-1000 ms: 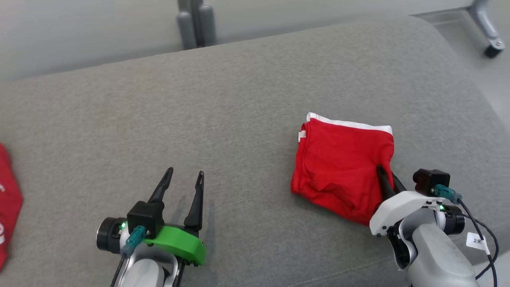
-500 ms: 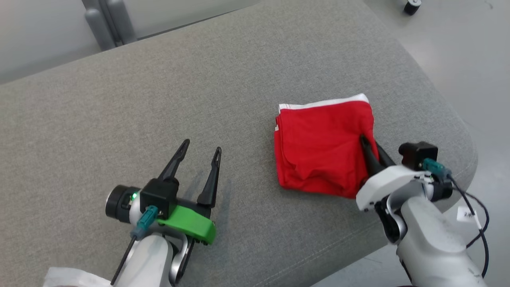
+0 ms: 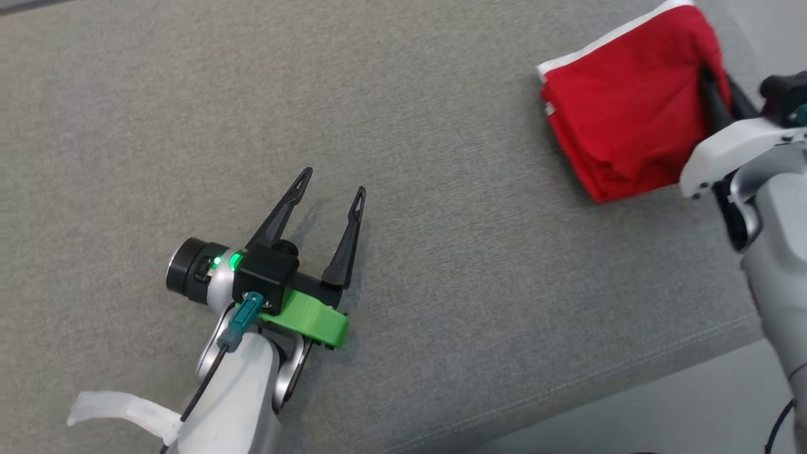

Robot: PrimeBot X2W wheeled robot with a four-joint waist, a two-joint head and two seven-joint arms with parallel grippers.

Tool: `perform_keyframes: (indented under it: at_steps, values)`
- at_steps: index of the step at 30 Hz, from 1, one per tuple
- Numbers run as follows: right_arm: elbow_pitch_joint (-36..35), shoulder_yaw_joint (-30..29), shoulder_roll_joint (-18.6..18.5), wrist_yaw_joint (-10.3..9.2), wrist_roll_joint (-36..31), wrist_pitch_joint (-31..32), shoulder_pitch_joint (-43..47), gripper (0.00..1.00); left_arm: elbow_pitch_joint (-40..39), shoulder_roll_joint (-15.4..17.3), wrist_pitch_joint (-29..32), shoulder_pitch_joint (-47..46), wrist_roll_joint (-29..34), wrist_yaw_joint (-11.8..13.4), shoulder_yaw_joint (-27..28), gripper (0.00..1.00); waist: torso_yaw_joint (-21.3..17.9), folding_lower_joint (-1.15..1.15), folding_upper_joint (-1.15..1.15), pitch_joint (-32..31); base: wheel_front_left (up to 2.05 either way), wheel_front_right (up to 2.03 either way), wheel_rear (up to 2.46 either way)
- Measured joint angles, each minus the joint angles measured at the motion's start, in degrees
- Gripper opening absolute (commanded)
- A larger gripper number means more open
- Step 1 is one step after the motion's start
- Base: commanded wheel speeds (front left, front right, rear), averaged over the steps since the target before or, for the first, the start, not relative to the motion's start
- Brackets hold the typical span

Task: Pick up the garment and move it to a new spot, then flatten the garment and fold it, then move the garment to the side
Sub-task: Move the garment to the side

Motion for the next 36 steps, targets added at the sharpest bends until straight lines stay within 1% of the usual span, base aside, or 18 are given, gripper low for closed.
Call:
perform_keyframes:
  at_steps: [4,9,10,11,14,16,19,21,22,24,27,31,36]
  values:
    - [3.71,-3.28,-4.92,0.00,-2.97,0.00,-3.60,0.00,-0.32,0.34,0.00,-0.57,0.74,-0.11,0.22,1.00,2.94,0.00,0.00,2.85,0.00,0.00,0.00]
    - [6.80,-9.91,-8.81,0.00,-7.32,0.00,-5.36,0.01,-0.82,0.80,0.00,-0.62,0.96,-0.11,1.51,1.00,6.20,0.00,0.00,5.77,0.00,0.00,0.00]
    - [7.08,-11.46,-9.47,0.00,-8.59,0.00,-5.39,0.63,-0.94,0.83,0.00,-0.61,0.97,-0.11,1.65,1.00,6.75,0.00,0.00,6.23,0.00,0.00,0.00]
    - [7.25,-13.33,-10.12,0.00,-9.92,0.00,-5.43,1.00,-1.01,0.86,0.00,-0.59,1.00,-0.11,1.76,1.00,7.26,0.00,0.00,6.65,0.00,0.00,0.00]
    - [6.50,-19.02,-11.29,0.00,-14.77,0.00,-5.50,1.00,-1.05,0.97,0.00,-0.46,1.07,-0.12,2.12,1.00,8.53,0.00,0.00,7.60,0.00,0.00,0.00]
    - [4.86,-23.04,-11.06,0.00,-17.82,0.00,-5.34,1.00,-0.98,0.96,0.00,-0.33,1.11,-0.13,2.23,1.00,9.12,0.00,0.00,7.79,0.00,0.00,0.00]
    - [0.79,-27.84,-8.56,0.00,-21.41,0.00,-3.90,1.00,-0.68,0.88,0.00,-0.10,1.11,-0.12,2.44,1.00,9.44,0.00,0.00,7.15,0.00,0.00,0.00]
    - [-1.72,-28.42,-6.30,-0.01,-21.60,0.00,-2.75,1.00,-0.36,0.76,0.00,0.42,0.98,0.01,2.90,1.00,9.49,0.00,0.00,6.35,0.00,0.00,0.00]
    - [-3.15,-27.91,-4.74,-0.01,-21.31,0.00,-2.22,1.00,-0.21,0.73,0.00,0.81,0.94,0.22,3.19,1.00,9.47,0.00,0.00,5.85,0.00,0.00,0.00]
    - [-6.00,-25.10,-1.87,0.00,-20.43,0.00,-1.04,1.00,0.01,0.67,0.00,1.33,0.70,0.74,3.85,1.00,9.34,0.00,0.00,4.68,0.00,0.00,0.00]
    - [-9.84,-19.86,1.18,0.00,-17.26,0.00,1.80,1.00,0.52,0.56,0.00,2.35,0.54,1.47,4.60,1.00,9.18,0.00,0.00,2.74,0.00,0.00,0.00]
    - [-12.18,-13.23,2.52,0.00,-12.88,0.00,5.87,1.00,1.12,0.44,0.00,3.87,0.22,2.44,5.98,1.00,9.18,0.00,0.00,-0.01,0.00,0.00,0.00]
    - [-14.18,-7.70,4.78,0.00,-7.53,0.00,10.58,1.00,2.26,0.33,0.00,6.09,-0.56,3.07,7.88,1.00,9.69,0.00,0.00,-3.43,0.00,0.00,0.00]
